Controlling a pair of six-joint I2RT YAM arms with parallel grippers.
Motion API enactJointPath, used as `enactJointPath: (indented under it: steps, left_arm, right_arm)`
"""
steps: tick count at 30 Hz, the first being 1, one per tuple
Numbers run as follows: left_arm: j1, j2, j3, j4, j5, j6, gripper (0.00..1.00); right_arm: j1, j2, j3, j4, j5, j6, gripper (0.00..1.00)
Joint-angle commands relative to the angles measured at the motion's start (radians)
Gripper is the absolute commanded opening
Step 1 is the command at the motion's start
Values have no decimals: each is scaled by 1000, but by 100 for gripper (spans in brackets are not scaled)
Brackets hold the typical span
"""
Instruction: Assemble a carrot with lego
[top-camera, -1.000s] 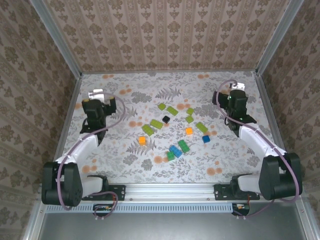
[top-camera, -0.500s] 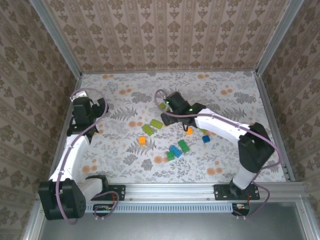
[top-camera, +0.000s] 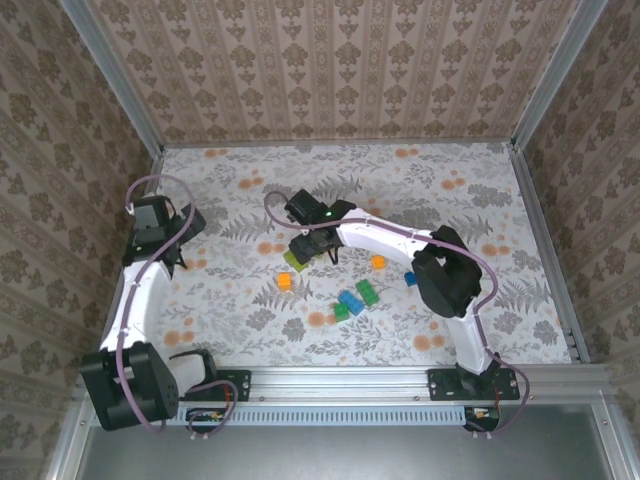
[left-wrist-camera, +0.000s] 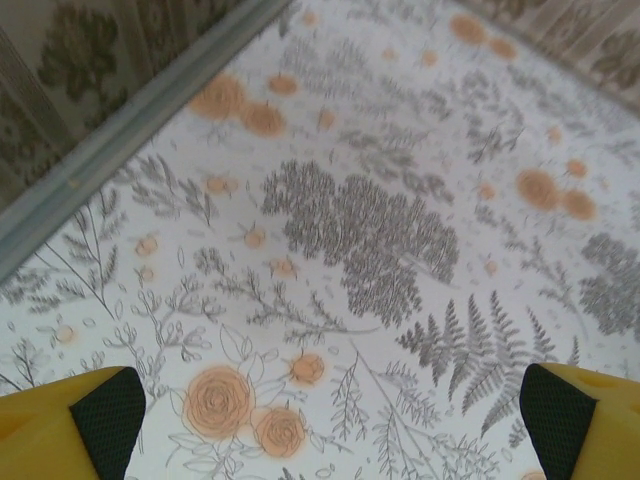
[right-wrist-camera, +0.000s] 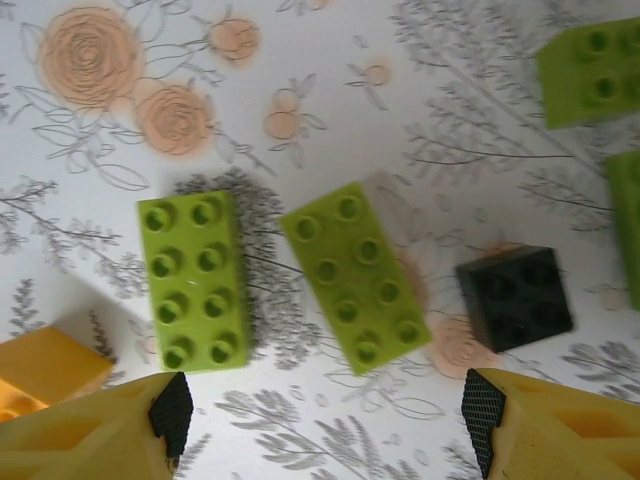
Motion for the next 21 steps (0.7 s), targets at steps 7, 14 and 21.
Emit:
enactJointPath:
  steps: [7, 14, 21]
  left_arm:
    - [10, 48, 30, -24, 70, -32, 100]
    - [10, 26, 27, -30, 61, -31, 100]
    - [11, 23, 25, -29, 60, -31, 100]
  right_arm:
    - [40, 143, 189, -153, -50, 59, 71]
    - [40, 206, 245, -177, -59, 69, 66]
    - [45, 242, 278, -184, -75, 75, 61]
